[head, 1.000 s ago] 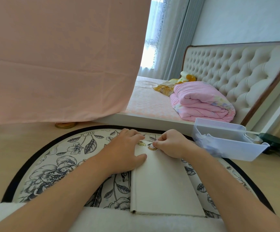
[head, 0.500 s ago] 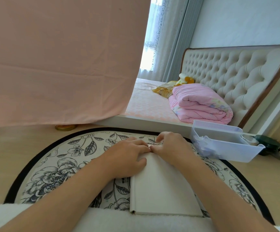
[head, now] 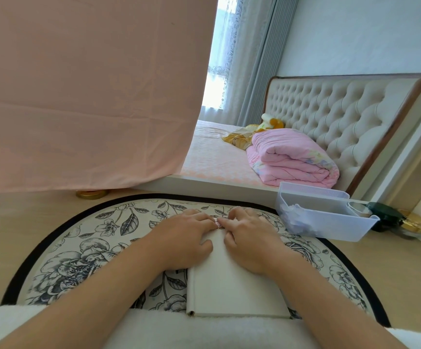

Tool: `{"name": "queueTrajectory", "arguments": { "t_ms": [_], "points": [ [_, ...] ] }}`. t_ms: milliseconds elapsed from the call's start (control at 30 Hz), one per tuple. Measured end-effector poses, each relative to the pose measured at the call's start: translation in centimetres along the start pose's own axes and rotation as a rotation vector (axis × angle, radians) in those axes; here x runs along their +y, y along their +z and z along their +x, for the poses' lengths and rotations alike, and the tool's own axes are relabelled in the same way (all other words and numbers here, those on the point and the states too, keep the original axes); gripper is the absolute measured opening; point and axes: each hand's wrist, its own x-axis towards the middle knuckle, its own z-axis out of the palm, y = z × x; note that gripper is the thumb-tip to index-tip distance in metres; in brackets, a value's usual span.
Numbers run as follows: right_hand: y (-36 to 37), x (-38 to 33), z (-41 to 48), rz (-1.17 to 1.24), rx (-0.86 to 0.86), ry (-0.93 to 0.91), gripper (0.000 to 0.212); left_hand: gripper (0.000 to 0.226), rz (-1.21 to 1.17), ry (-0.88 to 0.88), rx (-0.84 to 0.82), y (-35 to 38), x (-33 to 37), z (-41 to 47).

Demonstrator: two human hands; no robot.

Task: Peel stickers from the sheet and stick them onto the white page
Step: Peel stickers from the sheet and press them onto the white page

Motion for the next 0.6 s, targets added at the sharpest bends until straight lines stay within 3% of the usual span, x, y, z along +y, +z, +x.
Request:
{"name": "queueTrajectory", "arguments": {
  "t_ms": [367, 600],
  "points": [
    [0.0, 0.3, -1.1, 0.076, -0.006, 0.014, 0.048, 0.064, 0.157, -0.057, -0.113, -0.1, 1.1, 0.5],
    [0.2, 0.3, -0.5, -0.002, -0.086, 0.016, 0.056, 0.066, 0.261, -0.077, -0.122, 0.0, 2.1, 0.8]
  ]
}}
